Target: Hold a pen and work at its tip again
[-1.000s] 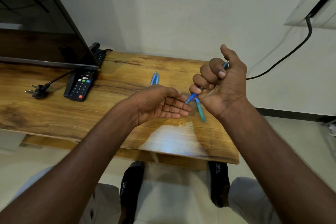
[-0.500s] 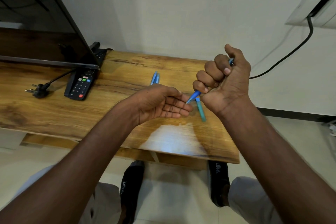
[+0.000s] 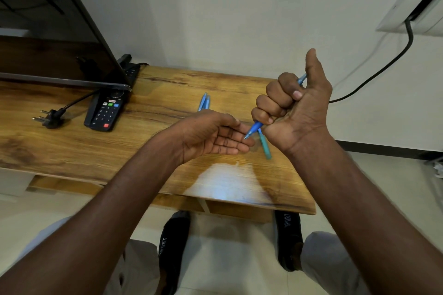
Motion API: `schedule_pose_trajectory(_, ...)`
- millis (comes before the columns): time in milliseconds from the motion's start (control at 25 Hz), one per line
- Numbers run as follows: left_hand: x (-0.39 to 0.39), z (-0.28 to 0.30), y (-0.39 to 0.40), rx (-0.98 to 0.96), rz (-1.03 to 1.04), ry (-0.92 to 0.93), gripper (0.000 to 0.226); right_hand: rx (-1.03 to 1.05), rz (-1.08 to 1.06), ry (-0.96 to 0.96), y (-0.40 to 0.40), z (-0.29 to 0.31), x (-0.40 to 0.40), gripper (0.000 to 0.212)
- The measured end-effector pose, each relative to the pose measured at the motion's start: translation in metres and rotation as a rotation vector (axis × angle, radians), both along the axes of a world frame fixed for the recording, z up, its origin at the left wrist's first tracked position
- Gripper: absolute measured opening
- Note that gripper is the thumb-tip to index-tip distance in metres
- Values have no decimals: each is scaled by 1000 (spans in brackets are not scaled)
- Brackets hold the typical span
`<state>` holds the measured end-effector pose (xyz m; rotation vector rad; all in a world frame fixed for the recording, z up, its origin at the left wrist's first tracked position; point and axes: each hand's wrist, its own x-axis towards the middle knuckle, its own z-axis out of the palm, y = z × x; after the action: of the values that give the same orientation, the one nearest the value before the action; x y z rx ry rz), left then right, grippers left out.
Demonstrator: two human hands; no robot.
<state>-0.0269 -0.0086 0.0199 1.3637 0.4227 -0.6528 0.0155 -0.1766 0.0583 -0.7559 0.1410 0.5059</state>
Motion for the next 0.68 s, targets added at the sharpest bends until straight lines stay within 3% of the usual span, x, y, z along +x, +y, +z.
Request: schedule_pose_trajectory(680,-1,1,0,-3,7,-1,32,11,-25,13,0,-4,2,59)
